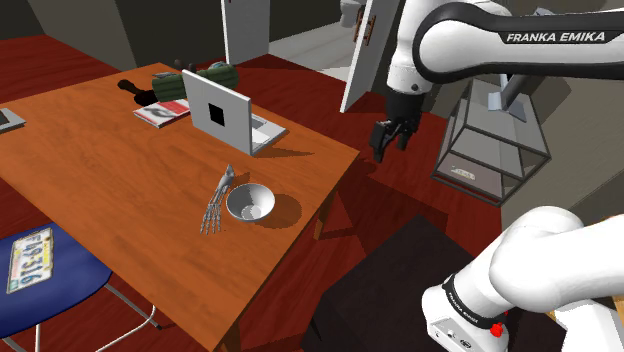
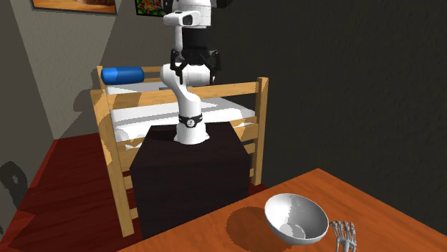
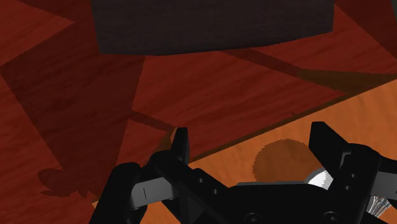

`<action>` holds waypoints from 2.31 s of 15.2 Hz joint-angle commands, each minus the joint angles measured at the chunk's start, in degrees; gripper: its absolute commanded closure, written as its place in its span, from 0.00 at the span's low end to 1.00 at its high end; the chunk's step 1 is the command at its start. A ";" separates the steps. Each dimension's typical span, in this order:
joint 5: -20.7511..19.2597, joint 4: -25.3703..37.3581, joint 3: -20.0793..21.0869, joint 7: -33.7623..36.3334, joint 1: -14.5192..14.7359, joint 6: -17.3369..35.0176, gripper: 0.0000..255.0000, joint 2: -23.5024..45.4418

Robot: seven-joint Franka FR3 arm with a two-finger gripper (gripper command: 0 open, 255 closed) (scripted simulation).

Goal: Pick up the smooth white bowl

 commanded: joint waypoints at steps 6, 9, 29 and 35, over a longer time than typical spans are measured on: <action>1.19 3.26 3.03 3.34 1.07 10.54 0.00 13.72; 1.08 5.88 4.11 4.75 1.42 14.40 0.00 20.22; -5.04 40.70 6.01 13.72 7.02 24.27 0.00 65.32; -5.57 42.18 5.64 13.98 7.53 26.73 0.00 69.27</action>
